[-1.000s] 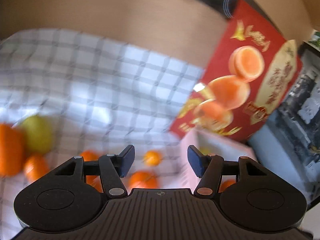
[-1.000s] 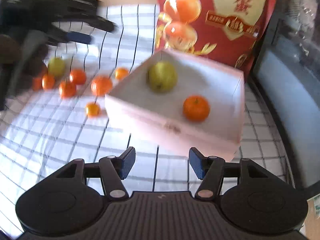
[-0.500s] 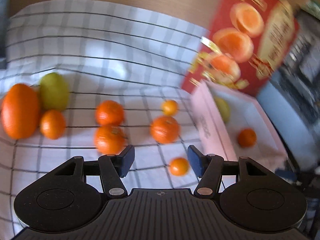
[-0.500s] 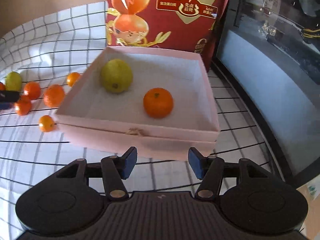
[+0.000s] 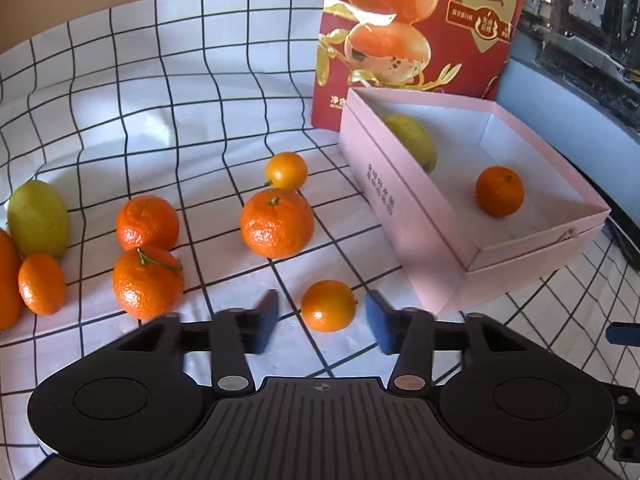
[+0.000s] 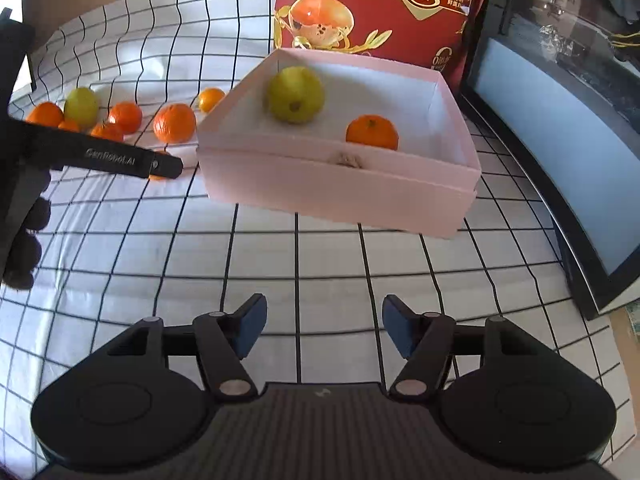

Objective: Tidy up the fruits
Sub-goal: 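Grasp a tangerine from the cloth with the left gripper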

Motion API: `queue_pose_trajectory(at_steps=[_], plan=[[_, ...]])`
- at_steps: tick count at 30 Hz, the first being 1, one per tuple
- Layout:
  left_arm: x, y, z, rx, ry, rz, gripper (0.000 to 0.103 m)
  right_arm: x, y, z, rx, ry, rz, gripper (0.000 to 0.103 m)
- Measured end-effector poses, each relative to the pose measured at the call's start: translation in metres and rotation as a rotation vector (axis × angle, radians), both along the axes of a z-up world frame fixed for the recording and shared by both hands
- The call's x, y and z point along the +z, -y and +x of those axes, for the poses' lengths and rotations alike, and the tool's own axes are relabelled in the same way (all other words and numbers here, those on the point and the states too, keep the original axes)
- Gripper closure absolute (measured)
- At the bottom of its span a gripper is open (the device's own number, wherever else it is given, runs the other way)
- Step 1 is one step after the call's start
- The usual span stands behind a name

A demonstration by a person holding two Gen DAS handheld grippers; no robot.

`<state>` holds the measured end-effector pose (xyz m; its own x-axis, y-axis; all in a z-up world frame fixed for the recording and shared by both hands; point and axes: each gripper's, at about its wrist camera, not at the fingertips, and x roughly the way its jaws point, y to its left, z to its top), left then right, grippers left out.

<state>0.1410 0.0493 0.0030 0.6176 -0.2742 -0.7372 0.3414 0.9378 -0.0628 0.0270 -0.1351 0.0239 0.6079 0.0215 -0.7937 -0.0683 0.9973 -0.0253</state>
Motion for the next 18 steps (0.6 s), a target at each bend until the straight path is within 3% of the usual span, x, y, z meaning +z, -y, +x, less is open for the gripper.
queue_pose_trajectory(at_steps=[6, 10, 14, 18], plan=[[0.007, -0.014, -0.018, 0.011, 0.012, -0.029, 0.069, 0.002, -0.004, -0.003, 0.009, 0.007, -0.011, 0.034], [0.017, -0.044, -0.047, 0.045, 0.0, -0.103, 0.069, 0.006, -0.009, 0.001, 0.031, 0.029, 0.004, 0.028], [0.024, -0.084, -0.076, 0.124, -0.009, -0.147, 0.069, 0.014, -0.02, 0.009, 0.081, 0.046, 0.068, 0.026], [0.025, -0.125, -0.1, 0.234, -0.041, -0.177, 0.069, 0.022, -0.054, 0.026, 0.19, 0.07, 0.05, 0.026]])
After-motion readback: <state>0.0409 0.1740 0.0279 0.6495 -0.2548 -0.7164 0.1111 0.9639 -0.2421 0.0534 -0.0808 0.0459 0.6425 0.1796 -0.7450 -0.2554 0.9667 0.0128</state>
